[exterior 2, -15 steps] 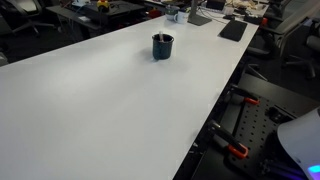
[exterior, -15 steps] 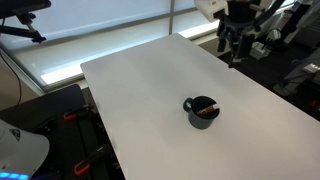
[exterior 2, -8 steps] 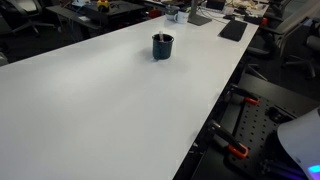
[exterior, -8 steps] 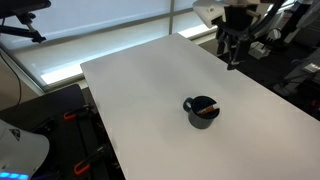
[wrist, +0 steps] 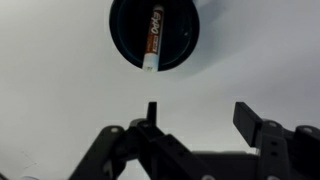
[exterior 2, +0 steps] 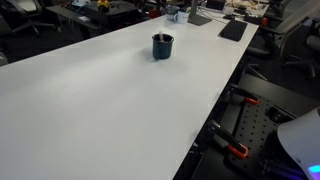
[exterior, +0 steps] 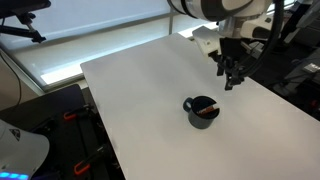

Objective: Take the red marker out of the green mug.

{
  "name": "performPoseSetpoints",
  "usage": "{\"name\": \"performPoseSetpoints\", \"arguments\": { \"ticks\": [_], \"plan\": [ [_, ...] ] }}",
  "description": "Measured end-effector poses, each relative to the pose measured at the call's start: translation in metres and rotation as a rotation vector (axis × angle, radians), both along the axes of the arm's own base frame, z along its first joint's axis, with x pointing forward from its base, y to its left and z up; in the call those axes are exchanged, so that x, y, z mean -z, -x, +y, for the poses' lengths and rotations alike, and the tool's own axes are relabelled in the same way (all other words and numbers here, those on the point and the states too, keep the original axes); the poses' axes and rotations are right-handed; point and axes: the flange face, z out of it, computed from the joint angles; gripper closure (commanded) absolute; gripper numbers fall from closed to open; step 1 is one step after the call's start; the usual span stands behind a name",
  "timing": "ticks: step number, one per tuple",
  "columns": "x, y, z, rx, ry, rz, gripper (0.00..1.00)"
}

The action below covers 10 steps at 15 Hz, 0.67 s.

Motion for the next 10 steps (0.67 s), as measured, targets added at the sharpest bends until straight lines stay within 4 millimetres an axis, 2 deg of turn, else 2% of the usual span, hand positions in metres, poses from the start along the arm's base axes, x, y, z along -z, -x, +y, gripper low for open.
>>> {"name": "performPoseSetpoints", "arguments": {
  "ticks": [5,10],
  "plan": [
    [0.030,0.019,-0.027,0.046,0.012,0.059,0.23],
    [0.053,0.032,-0.027,0.052,0.005,0.101,0.26]
  ]
}}
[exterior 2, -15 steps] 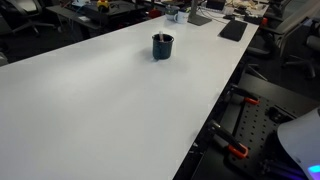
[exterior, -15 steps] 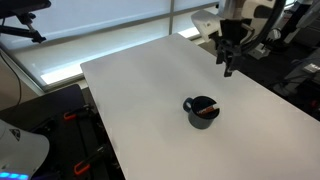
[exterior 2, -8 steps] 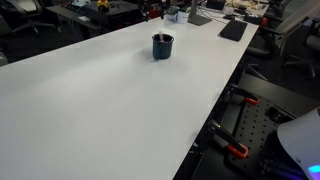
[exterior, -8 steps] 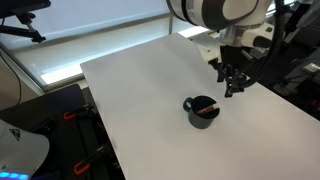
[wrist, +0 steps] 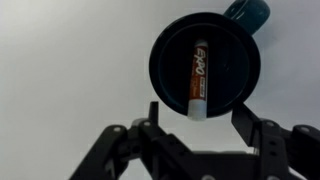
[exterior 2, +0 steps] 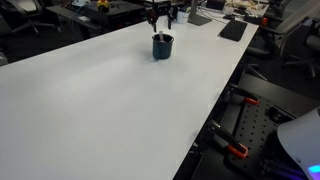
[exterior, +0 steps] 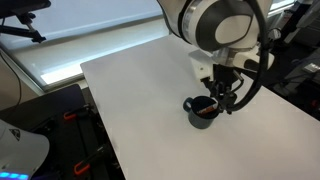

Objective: Take the red marker out of the green mug.

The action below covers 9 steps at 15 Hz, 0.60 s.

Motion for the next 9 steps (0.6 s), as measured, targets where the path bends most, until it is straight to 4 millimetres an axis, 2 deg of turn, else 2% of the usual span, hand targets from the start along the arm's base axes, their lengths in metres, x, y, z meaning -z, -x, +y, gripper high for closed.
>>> {"name": "performPoseSetpoints", "arguments": {
  "ticks": [1,4,9],
  "plan": [
    [0.004,0.002,0.001,-0.001,-0.001,0.006,0.31],
    [0.016,0.006,0.004,-0.006,-0.003,0.020,0.34],
    [0.026,0.009,0.005,-0.044,0.005,-0.010,0.32]
  ]
}}
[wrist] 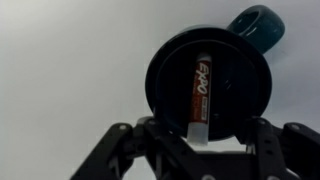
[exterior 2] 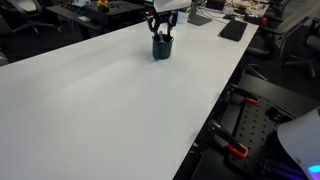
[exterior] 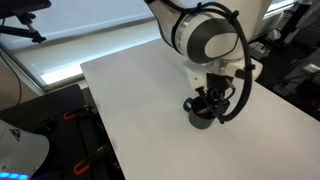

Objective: Take the red marker out of the green mug.

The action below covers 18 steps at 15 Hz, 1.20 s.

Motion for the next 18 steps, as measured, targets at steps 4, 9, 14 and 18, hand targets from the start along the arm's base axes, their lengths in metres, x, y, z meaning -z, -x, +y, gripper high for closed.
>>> {"name": "performPoseSetpoints", "arguments": {
  "ticks": [4,9,14,18],
  "plan": [
    [0.0003,-0.0002,-0.0003,-0.046,0.009,-0.031,0.44],
    [0.0007,0.0003,-0.0006,-0.065,0.011,-0.031,0.82],
    [0.0044,0.0037,0.0007,-0.085,0.010,-0.025,0.95],
    [0.0048,0.0046,0.0011,-0.114,0.013,-0.029,0.95]
  ]
}}
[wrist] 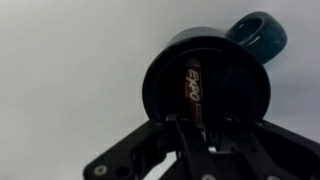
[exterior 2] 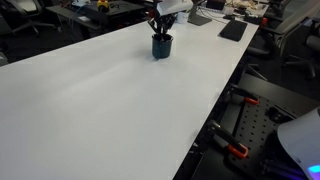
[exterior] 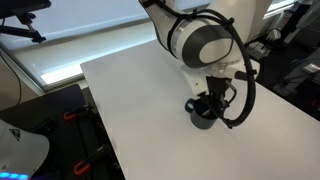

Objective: Take the red marker out of the green mug.

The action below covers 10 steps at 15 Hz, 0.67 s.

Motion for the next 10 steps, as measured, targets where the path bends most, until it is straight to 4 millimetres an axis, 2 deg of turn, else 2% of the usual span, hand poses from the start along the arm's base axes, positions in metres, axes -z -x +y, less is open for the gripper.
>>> {"name": "performPoseSetpoints", "arguments": {
  "ticks": [5,10],
  "plan": [
    [-0.001,0.000,0.001,-0.010,0.000,0.000,0.95],
    [-0.019,-0.006,0.016,-0.015,0.020,0.025,0.95]
  ]
}}
